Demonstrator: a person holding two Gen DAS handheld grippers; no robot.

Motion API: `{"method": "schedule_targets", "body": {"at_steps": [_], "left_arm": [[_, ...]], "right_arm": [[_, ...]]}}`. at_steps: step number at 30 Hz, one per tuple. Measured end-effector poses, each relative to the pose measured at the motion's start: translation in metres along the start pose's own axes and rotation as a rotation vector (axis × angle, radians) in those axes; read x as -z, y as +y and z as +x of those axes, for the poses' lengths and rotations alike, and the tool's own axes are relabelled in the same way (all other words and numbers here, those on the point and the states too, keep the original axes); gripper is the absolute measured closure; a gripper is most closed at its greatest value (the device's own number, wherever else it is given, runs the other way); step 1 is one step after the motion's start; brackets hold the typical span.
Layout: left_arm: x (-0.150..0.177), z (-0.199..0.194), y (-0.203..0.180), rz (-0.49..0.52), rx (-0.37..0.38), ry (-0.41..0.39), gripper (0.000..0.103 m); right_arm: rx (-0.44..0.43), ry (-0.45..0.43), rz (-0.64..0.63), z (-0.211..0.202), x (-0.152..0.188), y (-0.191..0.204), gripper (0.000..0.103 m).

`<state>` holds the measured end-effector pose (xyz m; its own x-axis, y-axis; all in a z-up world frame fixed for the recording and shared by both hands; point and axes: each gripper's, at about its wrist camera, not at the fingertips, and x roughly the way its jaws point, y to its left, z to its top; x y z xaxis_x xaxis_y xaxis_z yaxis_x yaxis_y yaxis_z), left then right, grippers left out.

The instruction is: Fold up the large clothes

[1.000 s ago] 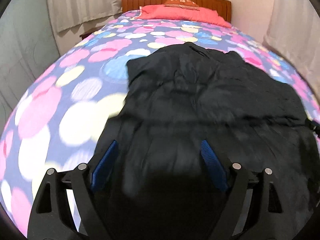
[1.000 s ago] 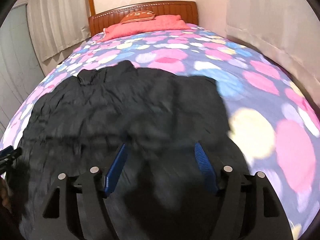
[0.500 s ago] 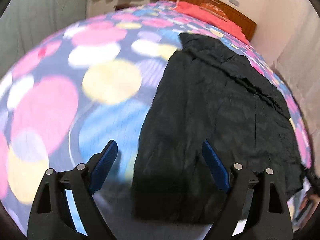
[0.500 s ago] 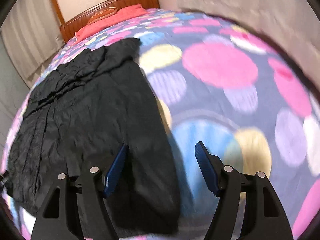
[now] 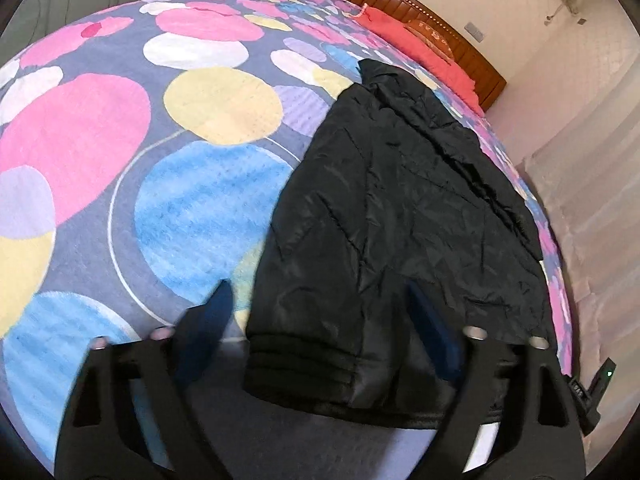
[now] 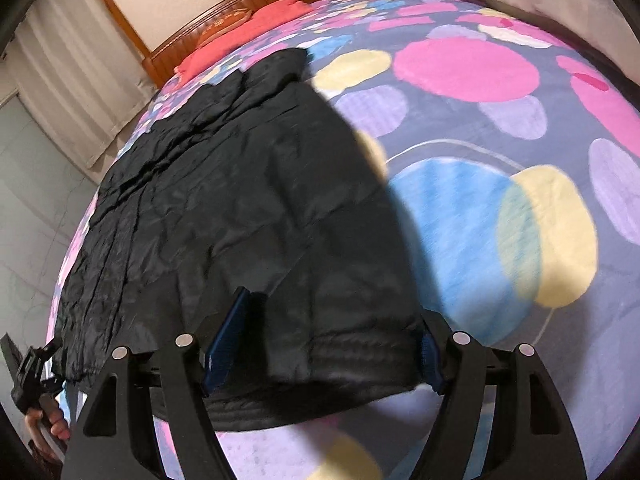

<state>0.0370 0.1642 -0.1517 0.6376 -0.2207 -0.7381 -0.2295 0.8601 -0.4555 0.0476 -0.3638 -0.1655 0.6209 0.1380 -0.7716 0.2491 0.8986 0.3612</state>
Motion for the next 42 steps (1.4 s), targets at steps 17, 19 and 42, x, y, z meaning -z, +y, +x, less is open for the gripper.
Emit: {"method": "schedule_targets", "body": {"at_steps": [17,19,42], "left_arm": [[0.008,0.007,-0.011,0.041,-0.005,0.007,0.038],[0.008,0.006,-0.009,0.032,0.001,0.007,0.041],[0.011,-0.011,-0.009,0.027,0.07,-0.001,0.087]], "right_arm": [[-0.085,-0.033,0.111,-0.006,0.006,-0.012,0.039],[-0.088,-0.039,0.115,-0.008,0.008,-0.012,0.036],[-0.186,-0.047,0.161,-0.018,0.011,-0.01,0.084]]}}
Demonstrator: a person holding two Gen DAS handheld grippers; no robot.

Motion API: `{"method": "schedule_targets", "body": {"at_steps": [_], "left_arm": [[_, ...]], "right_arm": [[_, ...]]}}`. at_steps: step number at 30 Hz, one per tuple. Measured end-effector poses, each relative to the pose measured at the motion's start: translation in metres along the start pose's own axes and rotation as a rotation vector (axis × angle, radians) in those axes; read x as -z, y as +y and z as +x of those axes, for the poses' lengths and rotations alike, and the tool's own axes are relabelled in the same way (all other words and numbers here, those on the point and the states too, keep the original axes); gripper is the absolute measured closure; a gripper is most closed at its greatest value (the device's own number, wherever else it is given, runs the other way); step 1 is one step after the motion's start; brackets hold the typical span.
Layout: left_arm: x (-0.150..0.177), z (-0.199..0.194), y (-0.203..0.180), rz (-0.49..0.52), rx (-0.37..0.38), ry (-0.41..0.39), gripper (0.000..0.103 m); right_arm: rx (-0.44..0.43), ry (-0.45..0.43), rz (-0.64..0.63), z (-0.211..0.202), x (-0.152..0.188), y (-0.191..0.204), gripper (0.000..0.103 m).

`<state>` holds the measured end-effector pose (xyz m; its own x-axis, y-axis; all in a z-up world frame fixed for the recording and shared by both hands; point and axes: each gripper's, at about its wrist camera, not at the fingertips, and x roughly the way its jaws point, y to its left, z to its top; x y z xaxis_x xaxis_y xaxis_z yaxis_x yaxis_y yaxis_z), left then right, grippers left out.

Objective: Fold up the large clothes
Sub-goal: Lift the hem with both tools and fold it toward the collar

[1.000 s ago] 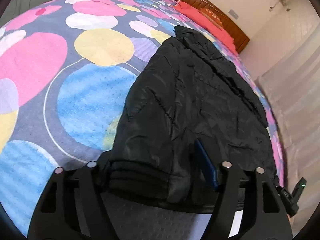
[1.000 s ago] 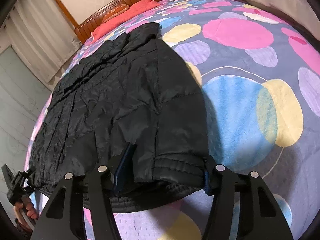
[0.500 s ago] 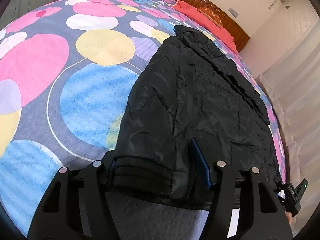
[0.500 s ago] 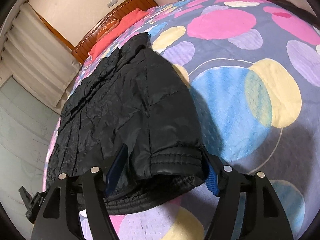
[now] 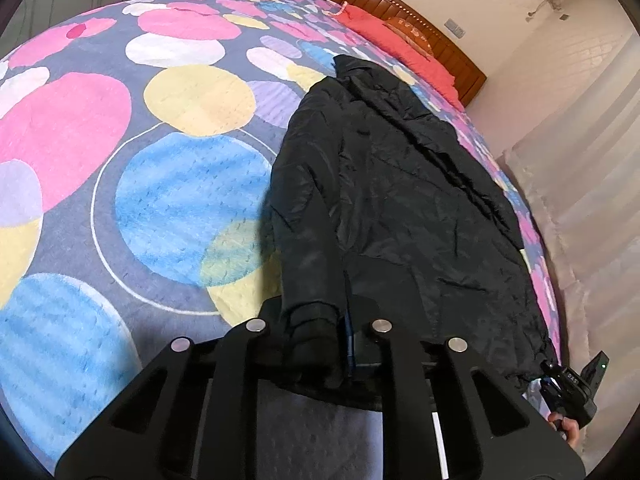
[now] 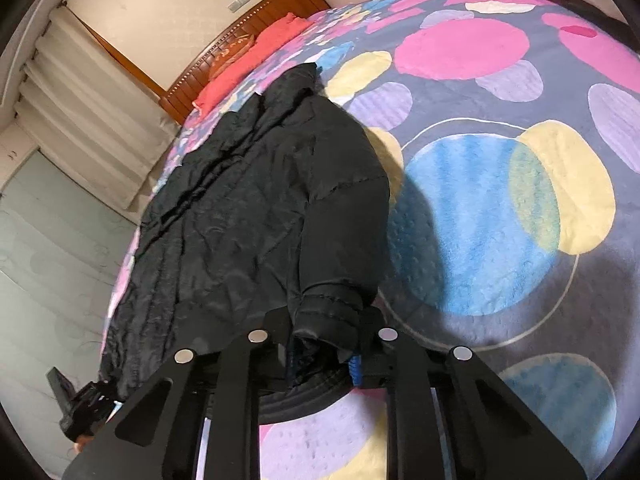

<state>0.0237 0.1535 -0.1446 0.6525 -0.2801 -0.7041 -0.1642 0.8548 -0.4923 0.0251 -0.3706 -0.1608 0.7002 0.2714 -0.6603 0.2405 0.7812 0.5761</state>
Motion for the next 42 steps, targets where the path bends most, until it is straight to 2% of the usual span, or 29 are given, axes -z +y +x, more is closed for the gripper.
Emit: {"method": "schedule_targets", "body": {"at_steps": [12,19,24,32,38,42], "left_arm": [[0.006,-0.04,0.007,-0.04,0.092,0.007,0.089],[-0.019,-0.059,-0.006,-0.056,0.192,-0.034,0.09],[-0.055,-0.064,-0.029,-0.028,0.253,-0.062,0.09],[-0.135,-0.048,-0.065,0.027,0.25,-0.131,0.091],[-0.207,-0.004,-0.092,0.067,0.19,-0.14,0.09],[-0.252,0.041,-0.109,0.087,0.134,-0.127,0.09]], "right_arm": [[-0.114,0.015,0.034,-0.034,0.003,0.001,0.087],[-0.229,-0.017,0.031,-0.041,-0.023,0.023,0.089],[-0.306,-0.061,-0.004,-0.039,-0.056,0.05,0.089],[-0.349,-0.122,-0.018,-0.007,-0.129,0.083,0.089],[-0.331,-0.146,-0.018,0.036,-0.196,0.105,0.089],[-0.305,-0.154,-0.028,0.066,-0.234,0.118,0.089]]}}
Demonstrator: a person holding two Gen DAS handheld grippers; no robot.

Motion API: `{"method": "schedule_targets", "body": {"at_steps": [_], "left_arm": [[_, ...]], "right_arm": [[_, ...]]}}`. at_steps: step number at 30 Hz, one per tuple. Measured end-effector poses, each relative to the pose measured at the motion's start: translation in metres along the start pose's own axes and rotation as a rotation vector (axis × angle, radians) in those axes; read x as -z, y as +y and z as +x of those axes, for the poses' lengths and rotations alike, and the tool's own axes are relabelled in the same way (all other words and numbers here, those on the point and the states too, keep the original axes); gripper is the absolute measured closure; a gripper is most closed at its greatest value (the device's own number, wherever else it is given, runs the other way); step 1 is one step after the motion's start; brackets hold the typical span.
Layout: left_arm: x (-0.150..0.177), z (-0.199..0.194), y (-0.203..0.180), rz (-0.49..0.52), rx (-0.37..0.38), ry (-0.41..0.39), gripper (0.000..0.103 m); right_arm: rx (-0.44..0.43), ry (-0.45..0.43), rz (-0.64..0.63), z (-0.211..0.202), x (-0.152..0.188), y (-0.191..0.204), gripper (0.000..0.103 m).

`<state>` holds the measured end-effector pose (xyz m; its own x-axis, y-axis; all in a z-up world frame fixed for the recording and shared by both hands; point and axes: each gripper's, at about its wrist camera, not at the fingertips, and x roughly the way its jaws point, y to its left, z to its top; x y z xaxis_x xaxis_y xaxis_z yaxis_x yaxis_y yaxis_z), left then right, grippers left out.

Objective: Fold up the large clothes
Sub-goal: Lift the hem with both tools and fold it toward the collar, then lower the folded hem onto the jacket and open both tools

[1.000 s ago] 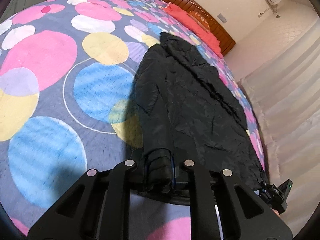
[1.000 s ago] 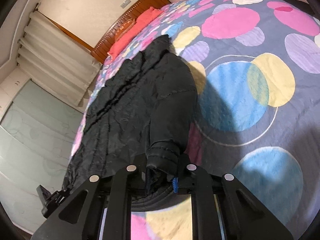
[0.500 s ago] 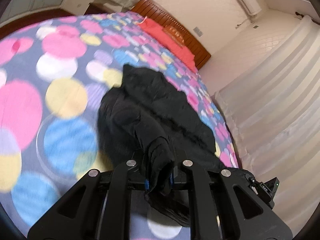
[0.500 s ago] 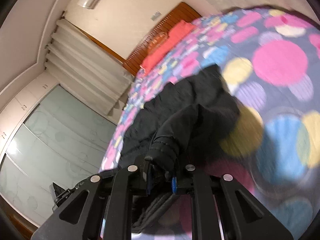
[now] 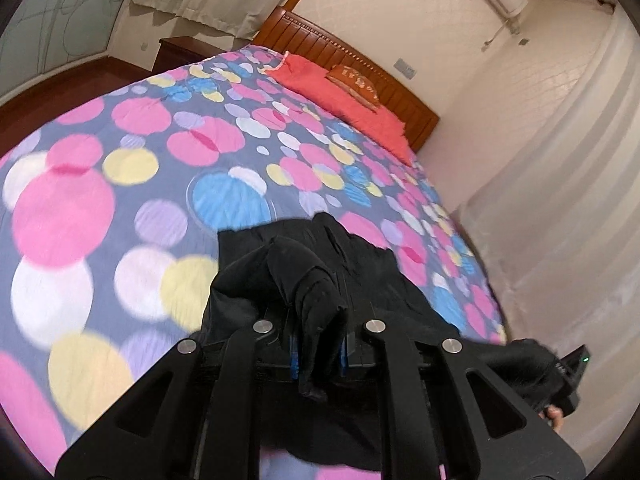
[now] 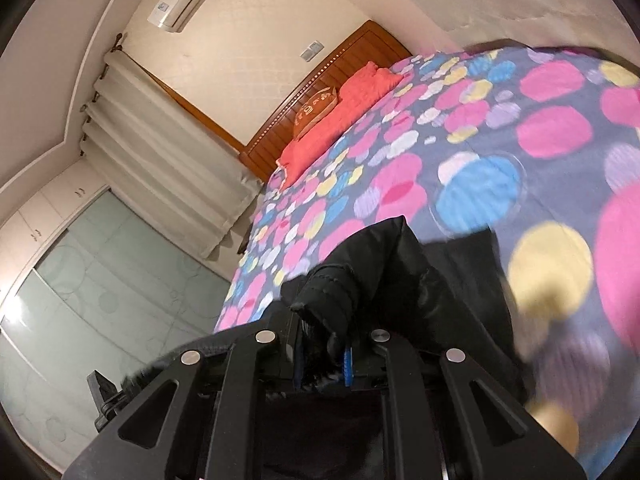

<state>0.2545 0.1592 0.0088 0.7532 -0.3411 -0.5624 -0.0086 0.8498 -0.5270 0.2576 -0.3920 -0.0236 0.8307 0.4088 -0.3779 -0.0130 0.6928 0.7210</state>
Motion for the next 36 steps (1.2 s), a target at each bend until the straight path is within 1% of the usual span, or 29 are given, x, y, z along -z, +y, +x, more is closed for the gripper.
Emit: {"method": "schedule_targets", "body": {"at_steps": [2,5,6,8,11,15,19,23,25,26,28,29,30,31,33,34,35,36], "left_arm": [[-0.017,0.028,0.0,0.001,-0.024,0.008,0.09],[-0.034,0.058,0.005,0.002,-0.059,0.017,0.09],[-0.042,0.075,0.007,0.004,-0.081,0.025,0.09],[-0.053,0.1,0.013,0.003,-0.112,0.037,0.09],[-0.062,0.138,0.024,0.001,-0.154,0.063,0.09],[-0.062,0.183,0.033,0.022,-0.213,0.1,0.09],[-0.056,0.218,0.036,0.09,-0.274,0.123,0.09],[-0.044,0.238,0.045,0.124,-0.304,0.138,0.09],[-0.038,0.246,0.05,0.134,-0.309,0.139,0.089],[-0.037,0.248,0.051,0.137,-0.314,0.14,0.089],[-0.038,0.248,0.047,0.151,-0.321,0.133,0.088],[-0.04,0.244,0.046,0.149,-0.307,0.13,0.086],[-0.042,0.241,0.045,0.145,-0.291,0.13,0.081],[-0.045,0.236,0.045,0.14,-0.27,0.128,0.078],[-0.051,0.221,0.046,0.138,-0.223,0.11,0.063],[-0.055,0.212,0.045,0.137,-0.205,0.101,0.061],[-0.057,0.206,0.044,0.135,-0.195,0.093,0.055],[-0.06,0.196,0.043,0.127,-0.185,0.078,0.047]], "right_arm": [[0.021,0.002,-0.005,0.021,-0.014,-0.001,0.089],[0.062,0.011,-0.006,0.058,-0.037,-0.005,0.089],[0.079,0.017,-0.008,0.071,-0.042,-0.008,0.089],[0.108,0.03,-0.011,0.093,-0.049,-0.014,0.089],[0.182,0.065,-0.022,0.135,-0.056,-0.031,0.089],[0.243,0.12,0.005,0.178,-0.055,-0.059,0.089],[0.313,0.159,-0.03,0.207,-0.048,-0.073,0.089],[0.374,0.181,-0.088,0.226,-0.037,-0.082,0.089],[0.381,0.184,-0.09,0.23,-0.033,-0.085,0.089],[0.379,0.19,-0.084,0.232,-0.034,-0.086,0.087],[0.375,0.199,-0.072,0.231,-0.036,-0.086,0.086],[0.372,0.207,-0.063,0.23,-0.038,-0.086,0.085],[0.364,0.213,-0.051,0.227,-0.041,-0.085,0.082],[0.358,0.216,-0.04,0.228,-0.044,-0.084,0.081],[0.33,0.211,-0.007,0.219,-0.05,-0.082,0.071],[0.315,0.201,0.006,0.212,-0.053,-0.079,0.068],[0.304,0.186,0.01,0.205,-0.055,-0.075,0.062],[0.3,0.169,0.009,0.2,-0.057,-0.071,0.054]]}}
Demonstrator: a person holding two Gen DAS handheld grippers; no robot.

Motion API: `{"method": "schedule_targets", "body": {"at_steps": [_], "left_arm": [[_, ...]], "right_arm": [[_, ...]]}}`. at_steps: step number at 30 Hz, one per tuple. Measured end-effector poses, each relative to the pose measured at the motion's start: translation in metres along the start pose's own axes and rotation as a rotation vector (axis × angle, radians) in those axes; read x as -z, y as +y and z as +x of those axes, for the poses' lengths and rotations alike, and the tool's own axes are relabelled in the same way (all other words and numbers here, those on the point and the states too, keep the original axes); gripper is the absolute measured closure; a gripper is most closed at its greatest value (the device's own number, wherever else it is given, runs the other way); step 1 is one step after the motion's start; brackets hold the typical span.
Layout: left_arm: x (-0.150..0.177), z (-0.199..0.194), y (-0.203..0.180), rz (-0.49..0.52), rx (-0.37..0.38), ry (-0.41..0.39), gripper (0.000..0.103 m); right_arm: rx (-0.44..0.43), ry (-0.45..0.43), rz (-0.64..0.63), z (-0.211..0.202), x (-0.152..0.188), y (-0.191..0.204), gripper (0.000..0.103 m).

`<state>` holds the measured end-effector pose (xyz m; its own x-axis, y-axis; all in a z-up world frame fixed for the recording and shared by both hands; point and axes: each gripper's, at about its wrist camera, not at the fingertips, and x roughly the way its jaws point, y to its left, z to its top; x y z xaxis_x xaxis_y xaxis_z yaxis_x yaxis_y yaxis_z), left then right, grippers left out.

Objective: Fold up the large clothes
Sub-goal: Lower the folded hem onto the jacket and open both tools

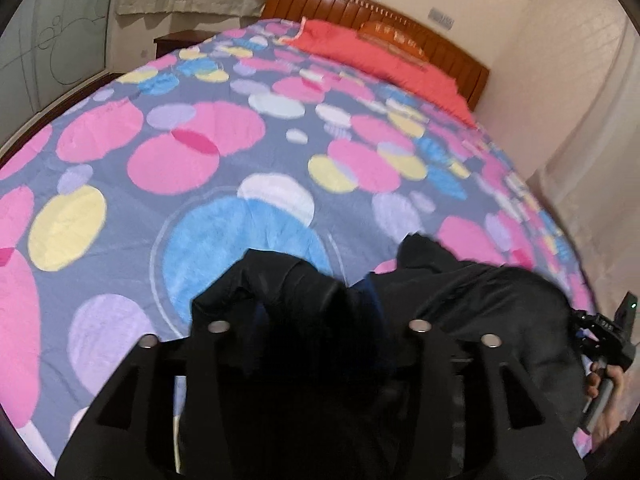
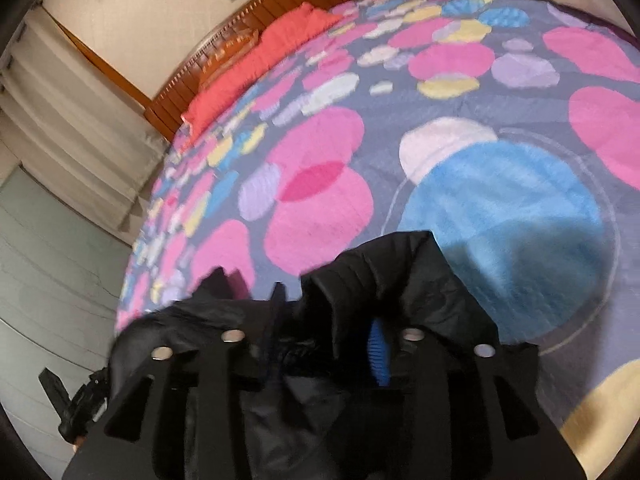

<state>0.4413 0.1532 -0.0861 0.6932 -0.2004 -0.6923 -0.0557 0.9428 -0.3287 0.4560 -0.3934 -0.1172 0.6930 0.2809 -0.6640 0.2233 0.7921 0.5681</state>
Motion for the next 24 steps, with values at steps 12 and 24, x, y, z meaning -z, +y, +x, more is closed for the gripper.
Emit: {"method": "schedule_targets", "body": {"at_steps": [12,24], "left_arm": [[0.05,-0.049,-0.071,0.217,-0.011,-0.078,0.028],[0.071,0.045,-0.108,0.222,-0.125,0.026,0.025]], "right_arm": [[0.035,-0.072,-0.273,-0.027,0.058,0.084,0.039],[0.213,-0.03,-0.558,0.055,0.093,0.14,0.039]]}}
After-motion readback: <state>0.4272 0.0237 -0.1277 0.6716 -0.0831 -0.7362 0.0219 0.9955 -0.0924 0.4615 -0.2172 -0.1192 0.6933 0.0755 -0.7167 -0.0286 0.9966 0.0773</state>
